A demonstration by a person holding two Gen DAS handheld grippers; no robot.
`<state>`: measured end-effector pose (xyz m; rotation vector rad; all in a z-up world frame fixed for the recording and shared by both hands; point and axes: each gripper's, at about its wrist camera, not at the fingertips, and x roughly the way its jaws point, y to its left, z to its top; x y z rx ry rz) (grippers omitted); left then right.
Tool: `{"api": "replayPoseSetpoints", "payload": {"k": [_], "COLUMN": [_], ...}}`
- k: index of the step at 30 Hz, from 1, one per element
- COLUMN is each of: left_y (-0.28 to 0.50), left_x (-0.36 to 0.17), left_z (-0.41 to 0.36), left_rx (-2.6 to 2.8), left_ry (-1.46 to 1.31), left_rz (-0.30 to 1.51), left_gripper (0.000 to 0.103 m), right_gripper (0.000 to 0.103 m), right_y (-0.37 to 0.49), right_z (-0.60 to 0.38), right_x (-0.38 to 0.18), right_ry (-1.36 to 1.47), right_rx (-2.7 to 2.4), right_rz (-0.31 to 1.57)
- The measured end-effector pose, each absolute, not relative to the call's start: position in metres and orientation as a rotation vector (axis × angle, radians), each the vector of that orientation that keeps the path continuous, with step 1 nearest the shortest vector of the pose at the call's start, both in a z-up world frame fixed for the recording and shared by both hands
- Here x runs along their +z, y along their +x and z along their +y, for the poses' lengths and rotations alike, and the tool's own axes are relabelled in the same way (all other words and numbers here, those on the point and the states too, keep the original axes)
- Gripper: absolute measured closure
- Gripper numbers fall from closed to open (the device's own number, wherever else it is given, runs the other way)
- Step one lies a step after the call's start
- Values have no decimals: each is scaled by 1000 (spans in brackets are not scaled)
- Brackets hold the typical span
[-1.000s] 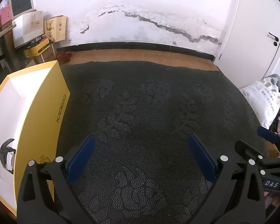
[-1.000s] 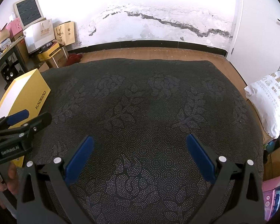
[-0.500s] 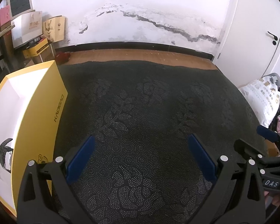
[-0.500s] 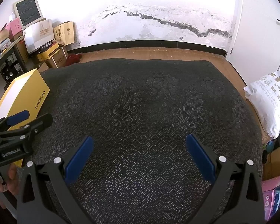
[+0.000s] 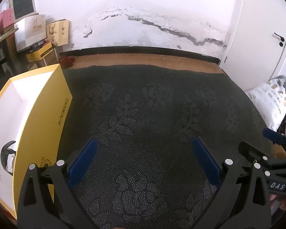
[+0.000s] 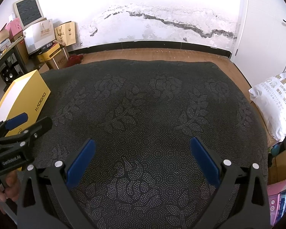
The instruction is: Organize jewelry
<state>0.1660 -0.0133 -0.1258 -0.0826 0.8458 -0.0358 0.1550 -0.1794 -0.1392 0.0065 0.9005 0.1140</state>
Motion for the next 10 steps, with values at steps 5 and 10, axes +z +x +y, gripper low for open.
{"api": "replayPoseSetpoints", "payload": {"k": [5,10], "left_y": [170,172], "left_x": [-128,-133], "left_z": [-3,1], "left_rx": [1,5], "left_ry": [-146,-176], "left_rz": [873,912], "left_gripper": [6,6], "right_gripper": [7,7], "right_y": [155,155], "right_z": [-180,-179], "right_x": [-139,-139], "right_ry": [6,5], "right_rx": [114,116], "right_rz": [900,900]}}
